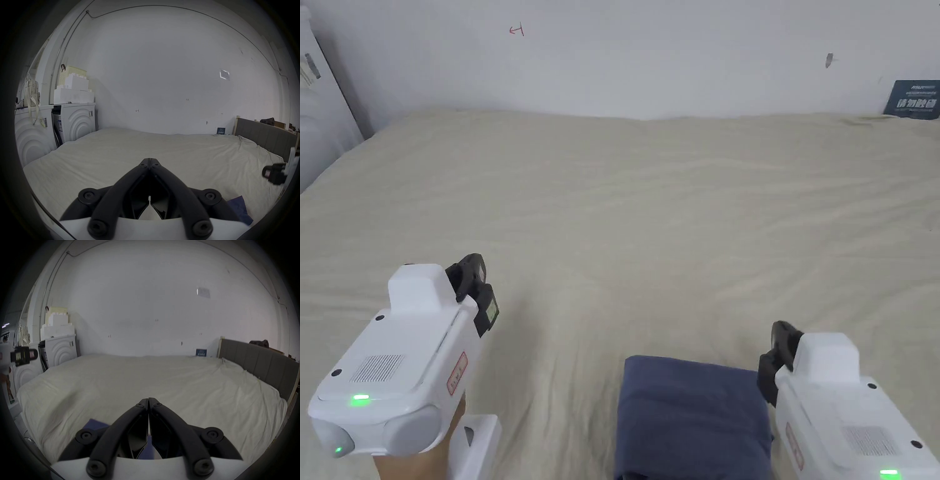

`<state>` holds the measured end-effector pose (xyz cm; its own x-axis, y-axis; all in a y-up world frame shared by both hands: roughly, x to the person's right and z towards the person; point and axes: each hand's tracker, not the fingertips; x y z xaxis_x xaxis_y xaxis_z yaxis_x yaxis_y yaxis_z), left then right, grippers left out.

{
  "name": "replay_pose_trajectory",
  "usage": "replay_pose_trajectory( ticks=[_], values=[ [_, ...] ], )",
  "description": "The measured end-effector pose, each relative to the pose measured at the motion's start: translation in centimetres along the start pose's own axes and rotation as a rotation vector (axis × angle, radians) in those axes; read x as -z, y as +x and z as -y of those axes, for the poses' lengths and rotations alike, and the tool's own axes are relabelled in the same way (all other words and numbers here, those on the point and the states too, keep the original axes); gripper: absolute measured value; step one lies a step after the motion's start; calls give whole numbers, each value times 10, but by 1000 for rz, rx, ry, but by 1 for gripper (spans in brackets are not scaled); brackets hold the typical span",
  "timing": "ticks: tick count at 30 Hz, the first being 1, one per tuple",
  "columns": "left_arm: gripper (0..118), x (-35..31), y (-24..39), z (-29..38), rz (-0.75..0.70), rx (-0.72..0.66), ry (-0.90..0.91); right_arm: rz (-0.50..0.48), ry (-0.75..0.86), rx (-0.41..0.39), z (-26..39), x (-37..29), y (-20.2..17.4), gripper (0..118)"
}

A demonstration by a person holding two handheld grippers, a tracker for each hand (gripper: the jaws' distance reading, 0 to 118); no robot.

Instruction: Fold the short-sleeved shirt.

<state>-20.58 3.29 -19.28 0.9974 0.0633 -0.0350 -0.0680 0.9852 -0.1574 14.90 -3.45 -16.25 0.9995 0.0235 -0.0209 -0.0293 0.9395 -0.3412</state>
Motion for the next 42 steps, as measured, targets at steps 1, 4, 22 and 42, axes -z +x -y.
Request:
replay_pose_trajectory(
  ticks=[1,4,22,42],
  values=[
    [0,-1,-1,1,1,-2,-2,-4,-23,3,5,3,-2,1],
    [0,-1,-2,2,-4,5,-6,-10,-99,10,23,12,-8,1],
    [0,-2,-6,15,-5,-3,-37,15,-314,0,105,37,-34,0],
    [78,88,31,93,596,-397,-969,2,-322,12,99,35,-30,0]
  ],
)
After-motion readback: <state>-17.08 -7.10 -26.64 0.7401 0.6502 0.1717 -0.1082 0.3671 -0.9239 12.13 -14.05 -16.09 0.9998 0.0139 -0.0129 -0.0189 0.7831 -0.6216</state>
